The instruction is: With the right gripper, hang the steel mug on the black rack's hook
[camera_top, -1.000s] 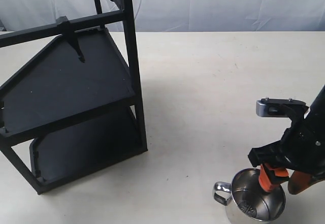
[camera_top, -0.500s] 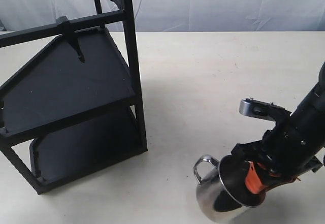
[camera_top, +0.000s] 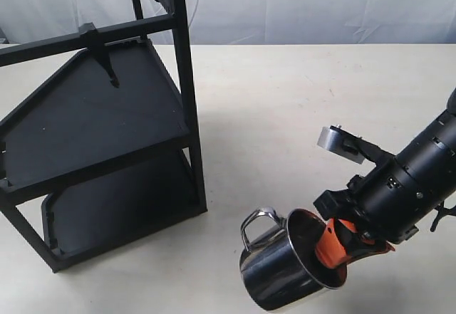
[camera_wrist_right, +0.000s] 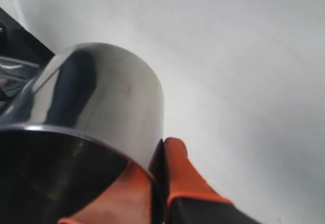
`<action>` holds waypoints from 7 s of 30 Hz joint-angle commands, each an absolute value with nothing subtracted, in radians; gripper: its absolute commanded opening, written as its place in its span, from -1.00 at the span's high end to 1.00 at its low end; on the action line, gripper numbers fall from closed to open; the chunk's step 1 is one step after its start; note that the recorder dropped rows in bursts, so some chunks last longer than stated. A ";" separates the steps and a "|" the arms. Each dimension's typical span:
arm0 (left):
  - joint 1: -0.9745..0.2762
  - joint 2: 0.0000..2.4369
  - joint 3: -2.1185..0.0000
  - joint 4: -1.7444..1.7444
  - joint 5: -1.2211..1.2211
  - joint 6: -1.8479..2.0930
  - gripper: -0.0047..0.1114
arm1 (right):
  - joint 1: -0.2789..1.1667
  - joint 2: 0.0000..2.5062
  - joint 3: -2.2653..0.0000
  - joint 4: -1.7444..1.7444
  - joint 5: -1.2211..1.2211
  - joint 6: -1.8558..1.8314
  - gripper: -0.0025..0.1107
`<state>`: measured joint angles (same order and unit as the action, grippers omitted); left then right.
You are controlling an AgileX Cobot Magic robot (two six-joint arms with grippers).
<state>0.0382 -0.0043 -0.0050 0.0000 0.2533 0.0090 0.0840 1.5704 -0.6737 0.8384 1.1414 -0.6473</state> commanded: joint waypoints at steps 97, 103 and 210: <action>0.038 0.000 0.000 -0.007 0.239 0.007 0.92 | 0.395 1.765 -0.844 1.732 1.221 -0.815 0.97; 0.038 0.000 0.000 -0.007 0.239 0.007 0.92 | 0.395 1.793 -0.844 1.732 1.221 -0.823 0.97; 0.038 0.000 0.000 -0.007 0.239 0.007 0.92 | 0.030 0.586 -0.539 0.924 0.347 -0.747 0.97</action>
<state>0.0382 -0.0043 -0.0050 0.0000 0.2533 0.0090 0.0388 0.6588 -0.6146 0.9340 0.4341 -0.7473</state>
